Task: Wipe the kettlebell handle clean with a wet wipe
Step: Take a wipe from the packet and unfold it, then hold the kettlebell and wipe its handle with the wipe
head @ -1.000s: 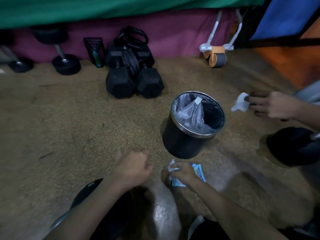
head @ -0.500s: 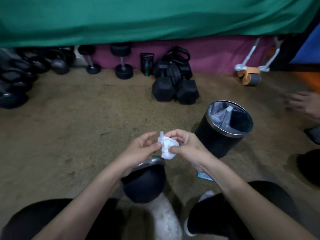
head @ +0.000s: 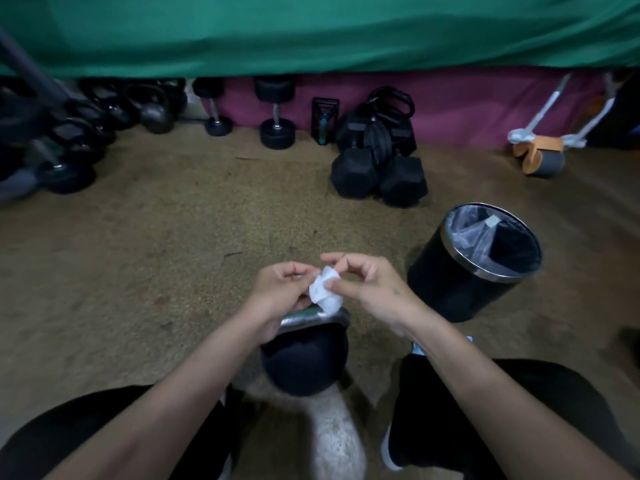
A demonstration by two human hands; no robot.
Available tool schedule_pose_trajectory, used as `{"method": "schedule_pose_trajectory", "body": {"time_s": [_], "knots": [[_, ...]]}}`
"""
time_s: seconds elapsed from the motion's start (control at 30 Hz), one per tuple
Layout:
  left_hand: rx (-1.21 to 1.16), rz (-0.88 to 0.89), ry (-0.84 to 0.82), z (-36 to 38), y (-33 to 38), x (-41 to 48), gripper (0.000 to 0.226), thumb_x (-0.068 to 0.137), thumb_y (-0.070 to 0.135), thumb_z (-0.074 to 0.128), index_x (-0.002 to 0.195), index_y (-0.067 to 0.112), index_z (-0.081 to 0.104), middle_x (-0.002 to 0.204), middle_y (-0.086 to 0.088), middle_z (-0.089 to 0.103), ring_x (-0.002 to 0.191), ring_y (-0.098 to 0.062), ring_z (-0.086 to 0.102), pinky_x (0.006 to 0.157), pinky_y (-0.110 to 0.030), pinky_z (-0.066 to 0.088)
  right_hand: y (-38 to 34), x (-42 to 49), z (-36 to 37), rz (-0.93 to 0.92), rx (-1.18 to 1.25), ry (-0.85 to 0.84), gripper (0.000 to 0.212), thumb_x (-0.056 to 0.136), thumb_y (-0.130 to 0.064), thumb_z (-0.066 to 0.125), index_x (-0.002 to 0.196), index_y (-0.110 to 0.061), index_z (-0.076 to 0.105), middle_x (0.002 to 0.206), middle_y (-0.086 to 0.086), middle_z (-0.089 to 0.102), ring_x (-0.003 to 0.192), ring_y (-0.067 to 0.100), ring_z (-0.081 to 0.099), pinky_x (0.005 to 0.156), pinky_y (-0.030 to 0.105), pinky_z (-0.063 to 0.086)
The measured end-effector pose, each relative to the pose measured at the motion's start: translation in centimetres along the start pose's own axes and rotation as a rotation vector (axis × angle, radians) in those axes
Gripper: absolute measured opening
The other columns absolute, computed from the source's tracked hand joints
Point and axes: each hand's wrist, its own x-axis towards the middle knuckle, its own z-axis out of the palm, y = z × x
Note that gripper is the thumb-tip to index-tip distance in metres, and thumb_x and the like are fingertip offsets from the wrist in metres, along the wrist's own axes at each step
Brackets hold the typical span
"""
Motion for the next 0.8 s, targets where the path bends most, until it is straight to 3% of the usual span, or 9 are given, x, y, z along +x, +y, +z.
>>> {"method": "schedule_pose_trajectory", "body": {"time_s": [0.07, 0.17, 0.23, 0.33, 0.47, 0.57, 0.63, 0.73, 0.8], "knots": [[-0.108, -0.07, -0.085, 0.9, 0.1, 0.0, 0.009, 0.096, 0.0, 0.06, 0.092, 0.006, 0.067, 0.081, -0.01, 0.072, 0.061, -0.009, 0.071, 0.057, -0.02, 0.059, 0.3, 0.1, 0.2, -0.02, 0.058, -0.022, 0.01, 0.083, -0.001, 0.065, 0.077, -0.007, 0.06, 0.117, -0.002, 0.065, 0.105, 0.011, 0.063, 0.091, 0.027, 0.049], [-0.068, -0.099, -0.167, 0.7, -0.1, 0.8, 0.015, 0.097, -0.001, 0.058, 0.109, 0.006, 0.065, 0.092, -0.009, 0.075, 0.08, -0.014, 0.073, 0.071, -0.023, 0.061, 1.1, 0.9, 0.1, -0.01, 0.123, 0.067, 0.016, 0.086, -0.002, 0.058, 0.076, -0.012, 0.053, 0.079, 0.0, 0.065, 0.074, 0.014, 0.058, 0.066, 0.025, 0.045], [0.278, -0.059, -0.135, -0.8, -1.2, 1.8, 0.032, 0.098, 0.0, 0.057, 0.129, 0.011, 0.058, 0.116, -0.005, 0.07, 0.104, -0.016, 0.067, 0.087, -0.028, 0.055, 2.6, 2.0, -0.8, 0.049, 0.12, 0.22, 0.017, 0.087, -0.006, 0.058, 0.075, -0.016, 0.053, 0.077, 0.007, 0.061, 0.072, 0.018, 0.054, 0.064, 0.03, 0.041], [0.801, -0.015, 0.076, -4.5, -5.1, 3.7, 0.061, 0.093, 0.005, 0.064, 0.149, 0.012, 0.043, 0.144, -0.007, 0.053, 0.12, -0.02, 0.055, 0.093, -0.029, 0.045, 6.6, 3.4, -2.1, 0.215, 0.072, 0.432, 0.015, 0.087, -0.009, 0.06, 0.075, -0.016, 0.057, 0.083, 0.01, 0.064, 0.076, 0.022, 0.059, 0.066, 0.032, 0.045], [0.742, -0.204, 0.165, -9.0, -13.3, 4.8, 0.097, 0.072, 0.022, 0.086, 0.152, 0.007, 0.033, 0.146, -0.014, 0.049, 0.132, -0.032, 0.05, 0.1, -0.036, 0.044, 13.0, 3.3, -1.2, 0.421, 0.042, 0.581, 0.014, 0.082, -0.003, 0.063, 0.077, -0.016, 0.063, 0.072, 0.001, 0.062, 0.07, 0.017, 0.056, 0.058, 0.023, 0.042], [0.494, -0.229, 0.19, -9.8, -17.5, 5.7, 0.127, 0.051, 0.037, 0.099, 0.153, 0.007, 0.029, 0.135, -0.005, 0.057, 0.128, -0.033, 0.054, 0.103, -0.045, 0.046, 16.6, 3.0, 0.2, 0.465, -0.014, 0.626, 0.023, 0.08, 0.001, 0.059, 0.092, -0.017, 0.068, 0.085, 0.002, 0.066, 0.083, 0.02, 0.061, 0.07, 0.025, 0.045], [0.365, -0.254, 0.261, -9.3, -18.9, 6.3, 0.118, 0.06, 0.028, 0.098, 0.155, 0.009, 0.031, 0.129, -0.002, 0.059, 0.127, -0.032, 0.055, 0.102, -0.039, 0.043, 17.8, 2.7, 1.1, 0.45, -0.056, 0.643, 0.031, 0.083, 0.004, 0.055, 0.104, -0.014, 0.068, 0.091, 0.001, 0.066, 0.087, 0.017, 0.061, 0.073, 0.019, 0.046], [0.276, -0.291, 0.309, -8.3, -20.1, 7.3, 0.089, 0.049, 0.057, 0.094, 0.125, 0.025, 0.062, 0.11, 0.0, 0.072, 0.108, -0.027, 0.066, 0.095, -0.043, 0.052, 19.1, 2.5, 2.2, 0.382, -0.155, 0.637, 0.031, 0.084, 0.007, 0.056, 0.108, -0.009, 0.069, 0.1, 0.001, 0.061, 0.089, 0.011, 0.057, 0.079, 0.012, 0.043], [0.144, -0.329, 0.287, -7.4, -20.5, 7.6, 0.061, 0.061, 0.039, 0.095, 0.112, 0.025, 0.064, 0.108, -0.001, 0.071, 0.105, -0.025, 0.065, 0.091, -0.039, 0.052, 19.8, 2.4, 2.5, 0.331, -0.223, 0.65, 0.032, 0.083, 0.005, 0.06, 0.108, -0.01, 0.071, 0.106, 0.0, 0.063, 0.096, 0.01, 0.058, 0.089, 0.014, 0.041]]}}
